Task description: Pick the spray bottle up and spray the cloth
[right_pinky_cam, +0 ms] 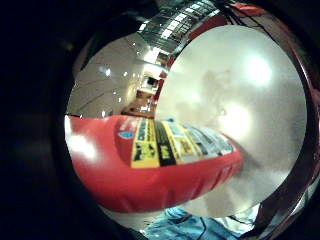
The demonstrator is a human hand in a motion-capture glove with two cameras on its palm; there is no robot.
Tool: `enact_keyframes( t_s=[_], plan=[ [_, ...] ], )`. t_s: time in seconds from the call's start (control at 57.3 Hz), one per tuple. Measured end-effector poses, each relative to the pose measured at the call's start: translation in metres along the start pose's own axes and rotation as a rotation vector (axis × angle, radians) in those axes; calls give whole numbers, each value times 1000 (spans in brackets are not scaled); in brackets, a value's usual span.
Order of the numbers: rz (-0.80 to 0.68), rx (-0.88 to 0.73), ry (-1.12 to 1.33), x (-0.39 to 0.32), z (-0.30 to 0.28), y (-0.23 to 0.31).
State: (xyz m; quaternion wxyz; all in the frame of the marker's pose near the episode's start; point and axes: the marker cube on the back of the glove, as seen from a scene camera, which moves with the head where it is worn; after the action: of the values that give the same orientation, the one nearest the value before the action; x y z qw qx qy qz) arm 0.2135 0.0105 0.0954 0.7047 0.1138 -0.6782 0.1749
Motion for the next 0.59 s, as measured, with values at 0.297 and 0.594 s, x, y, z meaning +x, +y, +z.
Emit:
enact_keyframes(
  t_s=[0.297, 0.594],
  plan=[
    [75, -252, 39, -3, 7, -11],
    [72, -422, 19, -14, 19, -32]
  ],
)
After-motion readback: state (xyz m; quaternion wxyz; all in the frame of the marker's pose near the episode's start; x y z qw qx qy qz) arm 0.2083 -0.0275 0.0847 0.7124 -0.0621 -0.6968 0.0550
